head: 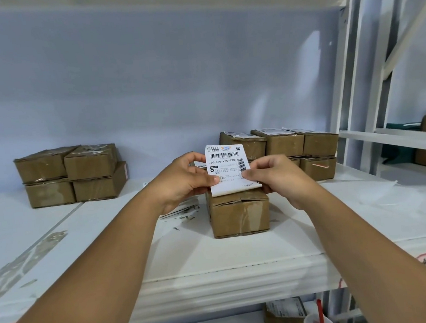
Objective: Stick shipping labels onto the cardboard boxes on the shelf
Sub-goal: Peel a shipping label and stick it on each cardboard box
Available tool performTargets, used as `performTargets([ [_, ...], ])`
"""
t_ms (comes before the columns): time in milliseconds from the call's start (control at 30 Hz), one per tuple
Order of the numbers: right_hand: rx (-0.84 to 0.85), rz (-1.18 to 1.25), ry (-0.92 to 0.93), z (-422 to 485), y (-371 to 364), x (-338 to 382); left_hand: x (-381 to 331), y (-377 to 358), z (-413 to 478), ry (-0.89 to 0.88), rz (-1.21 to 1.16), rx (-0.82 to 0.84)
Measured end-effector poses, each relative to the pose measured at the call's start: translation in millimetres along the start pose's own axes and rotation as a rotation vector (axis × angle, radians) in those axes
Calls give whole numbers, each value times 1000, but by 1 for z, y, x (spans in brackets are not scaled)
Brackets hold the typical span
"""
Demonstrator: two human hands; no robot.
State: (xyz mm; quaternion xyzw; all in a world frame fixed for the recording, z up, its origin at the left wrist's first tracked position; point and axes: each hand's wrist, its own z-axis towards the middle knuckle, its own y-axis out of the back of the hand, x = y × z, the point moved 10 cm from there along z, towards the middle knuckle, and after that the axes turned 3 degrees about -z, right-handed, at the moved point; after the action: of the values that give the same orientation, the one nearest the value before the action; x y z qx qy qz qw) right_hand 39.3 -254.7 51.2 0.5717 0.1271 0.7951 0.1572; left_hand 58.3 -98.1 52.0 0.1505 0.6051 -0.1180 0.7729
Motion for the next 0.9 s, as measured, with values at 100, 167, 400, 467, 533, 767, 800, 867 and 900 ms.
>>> performTargets([
  [100,6,-2,4,-1,0,1,0,1,0,-6,41,-9],
  [167,4,-6,-4,-1,0,-1,-1,2,-1,-18,78,-16],
  [400,5,-37,-14,-1,-2,-1,-9,-5,-3,-82,364,0],
  [467,15,-37,-8,-1,-3,0,-10,-6,-3,-87,381,4],
  [533,26,-39,0,-2,-4,2,-11,-6,-3,-89,396,6],
  [767,38,-57,9,-1,-6,2,-11,-6,-3,-97,431,6],
  [800,40,-69,9,-1,-6,1,-12,-6,-3,-104,456,-3],
  [867,51,-85,8,-2,-7,1,-15,-5,-4,-118,492,-23],
  [900,57,-88,7,-2,-7,1,-15,-4,-4,-119,501,-29],
])
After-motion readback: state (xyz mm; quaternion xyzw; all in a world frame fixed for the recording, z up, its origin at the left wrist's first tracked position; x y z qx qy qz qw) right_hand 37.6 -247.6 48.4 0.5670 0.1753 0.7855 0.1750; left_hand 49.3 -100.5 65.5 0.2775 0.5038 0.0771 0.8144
